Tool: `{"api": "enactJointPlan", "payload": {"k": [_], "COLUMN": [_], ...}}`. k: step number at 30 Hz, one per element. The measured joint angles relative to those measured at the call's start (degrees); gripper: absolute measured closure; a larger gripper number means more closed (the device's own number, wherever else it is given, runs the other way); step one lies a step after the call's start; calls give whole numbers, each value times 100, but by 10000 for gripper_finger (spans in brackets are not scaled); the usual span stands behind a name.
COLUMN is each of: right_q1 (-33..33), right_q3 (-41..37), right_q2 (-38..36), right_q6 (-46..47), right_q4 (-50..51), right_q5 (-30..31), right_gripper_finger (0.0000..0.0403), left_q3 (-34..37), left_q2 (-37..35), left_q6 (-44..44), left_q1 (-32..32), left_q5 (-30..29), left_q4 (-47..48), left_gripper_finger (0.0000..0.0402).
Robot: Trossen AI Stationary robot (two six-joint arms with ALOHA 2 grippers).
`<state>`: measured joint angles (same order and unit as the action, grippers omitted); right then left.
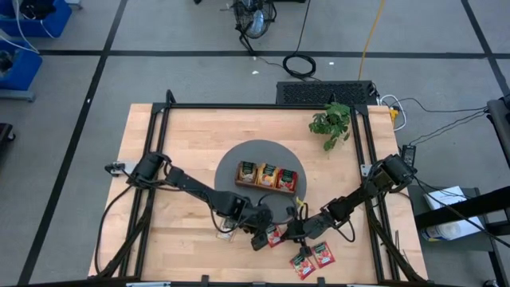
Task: Pick & Place Tea
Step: Put the red tea bag into the right compartment of the wooden organizer
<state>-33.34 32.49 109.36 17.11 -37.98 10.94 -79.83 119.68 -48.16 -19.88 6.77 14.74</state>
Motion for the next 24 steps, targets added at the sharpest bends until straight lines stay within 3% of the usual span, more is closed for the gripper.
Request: {"api": "enactJointPlan", "payload": {"k": [20, 24], "right_q1": [50, 52], "right_q3": [2, 4], "right_q2": [-5, -9], "right_q6": [-269, -282], "right_q4": [-437, -419], "right_q5": [254, 260], "right_gripper_finger": [403, 403], "left_q3": [-24, -18], "left_q2": [177, 197], "left_q6": [-196, -182], "left_q1": [135, 169], "left_q5": [-124, -235], "left_q4": [-240, -399], "left_gripper_finger": [136, 152]}}
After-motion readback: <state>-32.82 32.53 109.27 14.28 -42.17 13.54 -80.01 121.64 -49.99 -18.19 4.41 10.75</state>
